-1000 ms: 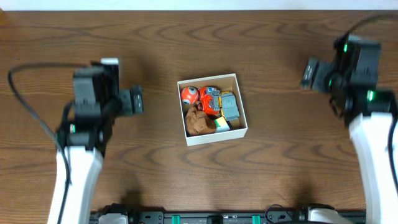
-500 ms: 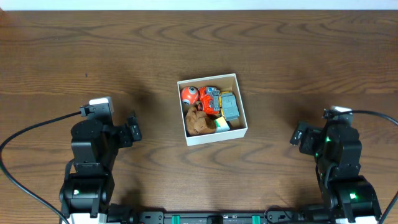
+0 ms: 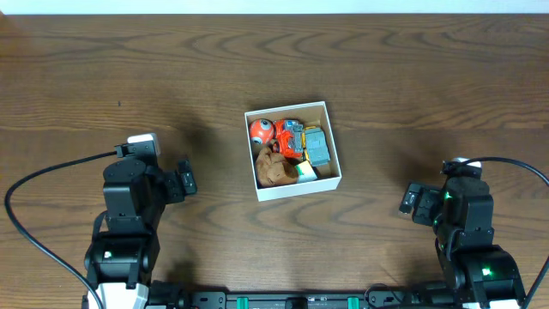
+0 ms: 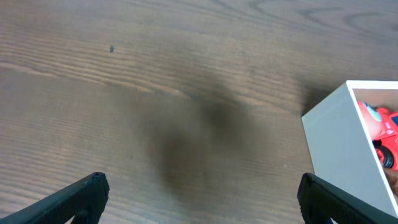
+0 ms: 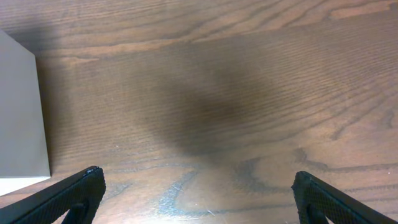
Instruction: Pack container
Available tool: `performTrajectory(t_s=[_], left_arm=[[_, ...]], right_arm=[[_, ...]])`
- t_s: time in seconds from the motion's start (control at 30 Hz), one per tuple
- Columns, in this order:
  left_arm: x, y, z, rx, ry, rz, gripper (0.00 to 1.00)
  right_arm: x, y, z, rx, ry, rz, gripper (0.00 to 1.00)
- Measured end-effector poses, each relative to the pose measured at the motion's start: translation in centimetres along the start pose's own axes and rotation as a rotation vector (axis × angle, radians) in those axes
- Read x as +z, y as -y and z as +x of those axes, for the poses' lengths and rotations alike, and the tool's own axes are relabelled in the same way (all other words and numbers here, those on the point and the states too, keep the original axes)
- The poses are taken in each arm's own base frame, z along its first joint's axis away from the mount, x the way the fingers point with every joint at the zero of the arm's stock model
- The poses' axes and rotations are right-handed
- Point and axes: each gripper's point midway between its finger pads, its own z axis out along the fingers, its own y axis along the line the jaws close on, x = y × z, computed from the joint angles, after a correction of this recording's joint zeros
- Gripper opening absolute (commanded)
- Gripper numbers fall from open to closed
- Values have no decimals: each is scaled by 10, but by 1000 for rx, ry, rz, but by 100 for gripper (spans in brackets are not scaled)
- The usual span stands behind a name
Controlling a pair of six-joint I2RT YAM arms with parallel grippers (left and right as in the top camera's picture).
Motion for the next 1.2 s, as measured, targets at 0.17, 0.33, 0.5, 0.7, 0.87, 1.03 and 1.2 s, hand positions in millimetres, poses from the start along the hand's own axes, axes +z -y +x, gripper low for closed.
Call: performTrajectory(t_s=[0.17,0.33,0.5,0.7,0.87,1.03,1.2], left_arm=[[3,-1,2,1,-13,-8,98],[5,-1,4,1,-26,-10,98],[8,-2,7,2,-41,-12,98],[11,-2,11,3,-61,-15,98],[15,-2,14,4,-78,-17,98],[18,-3,17,5,-95,-20,98],[21,-3,20,6,-115,-23,98]], right_arm=[[0,3,10,-10,-42,11,99],[-5,4,15,-9,-42,3,99],[-31,3,-7,7,150,-47,99],[-48,8,-4,11,360,-91,99],[-37,2,-11,19,485,-125,99],[-41,-7,-45,-6,703,-153,99],[-33,-14,-52,-85,825,-146,99]])
